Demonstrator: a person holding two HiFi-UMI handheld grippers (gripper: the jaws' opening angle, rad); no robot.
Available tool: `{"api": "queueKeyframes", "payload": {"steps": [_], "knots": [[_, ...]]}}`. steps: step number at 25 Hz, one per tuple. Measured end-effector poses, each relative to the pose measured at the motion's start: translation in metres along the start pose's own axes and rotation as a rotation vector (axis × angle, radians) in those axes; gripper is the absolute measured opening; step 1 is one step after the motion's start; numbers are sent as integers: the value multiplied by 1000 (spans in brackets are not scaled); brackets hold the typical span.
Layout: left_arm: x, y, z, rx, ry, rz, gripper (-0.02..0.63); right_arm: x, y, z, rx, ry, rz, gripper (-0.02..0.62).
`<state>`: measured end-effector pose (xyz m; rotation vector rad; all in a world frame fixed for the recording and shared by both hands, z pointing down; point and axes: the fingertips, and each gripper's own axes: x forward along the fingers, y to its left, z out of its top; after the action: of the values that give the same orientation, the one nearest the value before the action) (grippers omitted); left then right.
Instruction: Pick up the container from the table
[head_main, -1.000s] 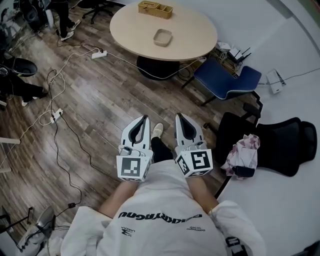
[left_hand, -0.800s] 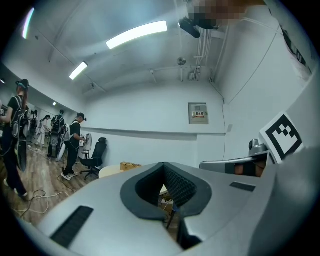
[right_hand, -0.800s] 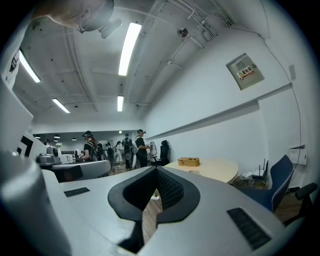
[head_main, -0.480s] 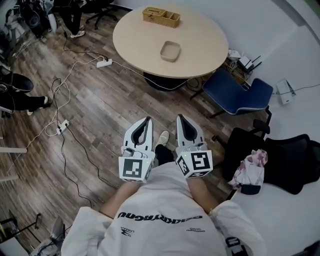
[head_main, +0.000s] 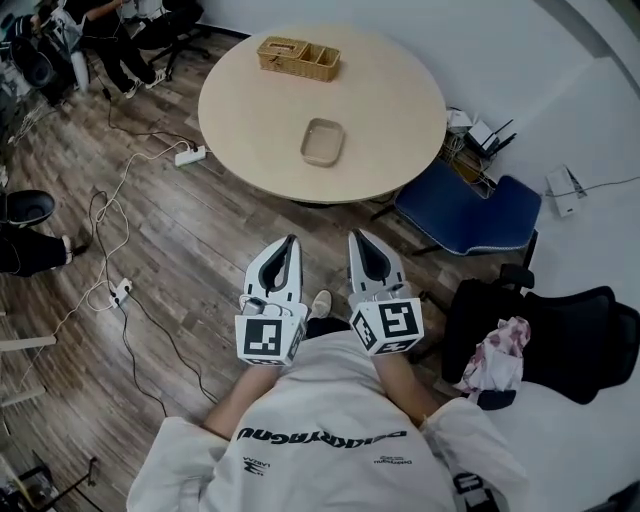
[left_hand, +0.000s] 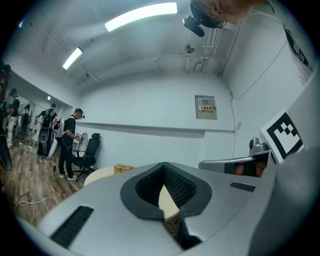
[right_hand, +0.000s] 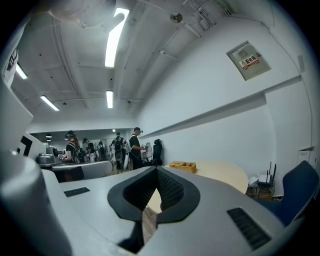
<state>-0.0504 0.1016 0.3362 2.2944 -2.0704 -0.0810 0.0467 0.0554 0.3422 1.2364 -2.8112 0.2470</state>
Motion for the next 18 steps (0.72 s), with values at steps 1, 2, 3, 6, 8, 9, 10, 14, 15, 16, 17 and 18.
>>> {"api": "queueKeyframes", "payload": {"steps": [1, 2, 3, 6, 8, 9, 10, 14, 15, 16, 17, 18], "knots": [[13, 1, 1, -2, -6, -11, 15, 9, -8, 3, 2, 0, -4, 32], [24, 2, 1, -4, -8, -18, 15, 17, -15, 6, 6, -1, -7, 32], [34, 3, 1, -5, -4, -23, 15, 25, -22, 8, 11, -1, -10, 32], [58, 5, -2, -1, 6, -27, 15, 44, -39, 10, 24, 2, -20, 32], [72, 7, -3, 8, 13, -45, 15, 56, -44, 8, 30, 11, -21, 32], [78, 8, -3, 12, 18, -56, 15, 62, -45, 7, 32, 18, -21, 32], [84, 10, -5, 14, 24, -63, 15, 67, -46, 5, 35, 26, -21, 32], [110, 25, -13, -10, 73, -64, 15, 96, -53, -4, 56, 62, -33, 32], [118, 31, -15, -14, 88, -66, 15, 105, -55, -6, 62, 70, -37, 32], [126, 37, -19, -11, 95, -73, 15, 115, -57, -8, 66, 78, -42, 32], [135, 43, -22, -3, 97, -83, 15, 125, -59, -9, 69, 85, -48, 32], [145, 48, -24, 3, 101, -93, 15, 135, -63, -10, 70, 91, -57, 32]]}}
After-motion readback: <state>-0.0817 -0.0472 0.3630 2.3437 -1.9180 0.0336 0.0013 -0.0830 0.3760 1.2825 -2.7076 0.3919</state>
